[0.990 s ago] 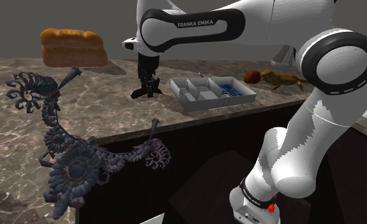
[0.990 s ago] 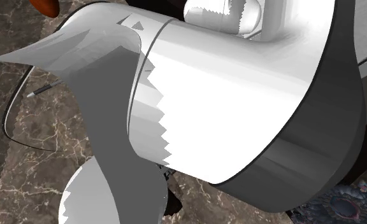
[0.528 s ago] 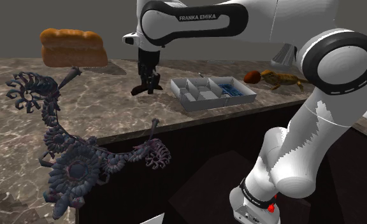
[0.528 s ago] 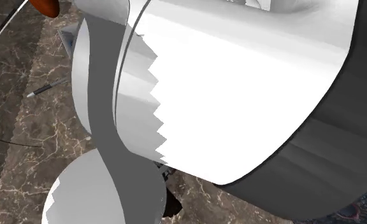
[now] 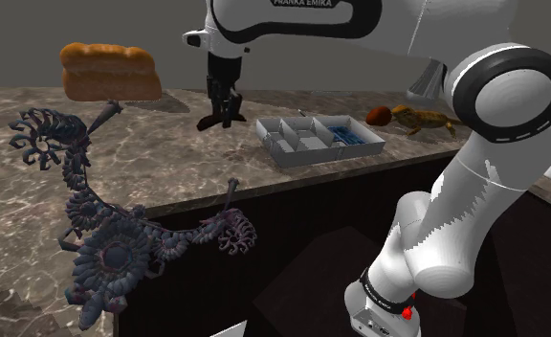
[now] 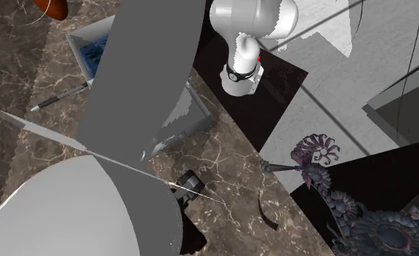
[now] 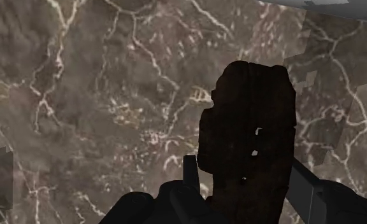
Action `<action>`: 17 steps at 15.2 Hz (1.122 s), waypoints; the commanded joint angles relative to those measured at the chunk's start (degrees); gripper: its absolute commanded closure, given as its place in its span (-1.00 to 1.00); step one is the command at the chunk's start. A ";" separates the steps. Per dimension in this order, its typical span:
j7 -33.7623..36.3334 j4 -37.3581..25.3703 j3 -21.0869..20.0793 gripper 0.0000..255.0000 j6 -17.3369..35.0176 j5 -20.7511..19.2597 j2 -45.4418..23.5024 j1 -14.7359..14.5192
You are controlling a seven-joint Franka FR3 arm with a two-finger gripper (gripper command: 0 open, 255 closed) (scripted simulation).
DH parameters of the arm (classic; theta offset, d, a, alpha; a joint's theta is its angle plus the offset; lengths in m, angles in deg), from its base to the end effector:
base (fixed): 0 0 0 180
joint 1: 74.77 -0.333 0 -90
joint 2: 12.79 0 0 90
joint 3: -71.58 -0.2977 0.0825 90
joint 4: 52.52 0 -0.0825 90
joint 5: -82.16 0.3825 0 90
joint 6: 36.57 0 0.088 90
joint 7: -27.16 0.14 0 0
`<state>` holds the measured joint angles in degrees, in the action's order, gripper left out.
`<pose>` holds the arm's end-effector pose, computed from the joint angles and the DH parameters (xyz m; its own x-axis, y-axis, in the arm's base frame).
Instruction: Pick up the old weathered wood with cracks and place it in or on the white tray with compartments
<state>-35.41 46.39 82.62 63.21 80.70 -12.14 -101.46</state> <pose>0.5414 0.1480 0.5206 0.2004 0.9797 -0.0083 0.9792 -0.2000 0.0339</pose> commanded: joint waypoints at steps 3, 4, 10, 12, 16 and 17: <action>-0.03 -3.52 -0.03 1.00 -3.21 0.08 -0.34 -0.03; -0.06 -4.45 -0.03 1.00 -4.01 0.10 -0.47 -0.03; -0.31 -10.49 0.04 1.00 -8.95 0.33 -1.59 0.04; -0.98 -9.19 0.37 1.00 -9.32 0.01 0.13 0.37; -3.63 -1.23 1.76 1.00 -8.37 -1.53 7.37 1.77; -4.32 0.50 2.14 1.00 -8.26 -1.95 9.07 2.15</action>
<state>-39.03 44.63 84.39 54.73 79.23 -5.16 -99.69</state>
